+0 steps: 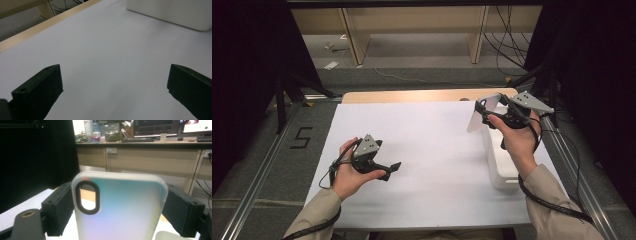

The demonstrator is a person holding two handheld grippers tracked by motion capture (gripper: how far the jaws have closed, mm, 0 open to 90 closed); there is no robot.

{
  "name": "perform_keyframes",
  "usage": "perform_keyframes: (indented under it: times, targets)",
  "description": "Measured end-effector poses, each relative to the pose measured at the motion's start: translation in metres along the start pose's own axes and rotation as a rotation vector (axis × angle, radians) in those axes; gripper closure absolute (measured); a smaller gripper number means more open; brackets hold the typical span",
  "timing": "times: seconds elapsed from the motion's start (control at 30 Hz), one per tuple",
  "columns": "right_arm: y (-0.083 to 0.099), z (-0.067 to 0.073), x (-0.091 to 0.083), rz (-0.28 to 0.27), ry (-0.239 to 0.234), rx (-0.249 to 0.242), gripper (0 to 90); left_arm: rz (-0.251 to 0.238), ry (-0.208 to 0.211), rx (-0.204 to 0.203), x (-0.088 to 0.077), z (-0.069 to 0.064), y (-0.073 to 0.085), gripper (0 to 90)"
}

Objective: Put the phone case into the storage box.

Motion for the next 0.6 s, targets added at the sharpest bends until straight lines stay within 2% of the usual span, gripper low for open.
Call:
perform_keyframes:
  times: [0.33,0.6]
  targets:
    - [-0.004,-0.013,-0.003,-0.011,0.037,-0.003,18.1,0.005,-0.002,0.001,0.0,0.001,0.001,0.0]
    - [-0.004,-0.017,-0.004,-0.008,0.055,-0.007,18.0,0.006,-0.001,0.0,0.0,0.001,0.002,0.0]
Point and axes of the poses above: each handheld gripper's, and its own axes: x roughly forward along the jaws, y roughly out of its underside, z roughly to its left, the point moved 3 cm from there along x, roughly forward along the jaws, and after that the axes turned 13 degrees about -z, right-handed, at the moved point
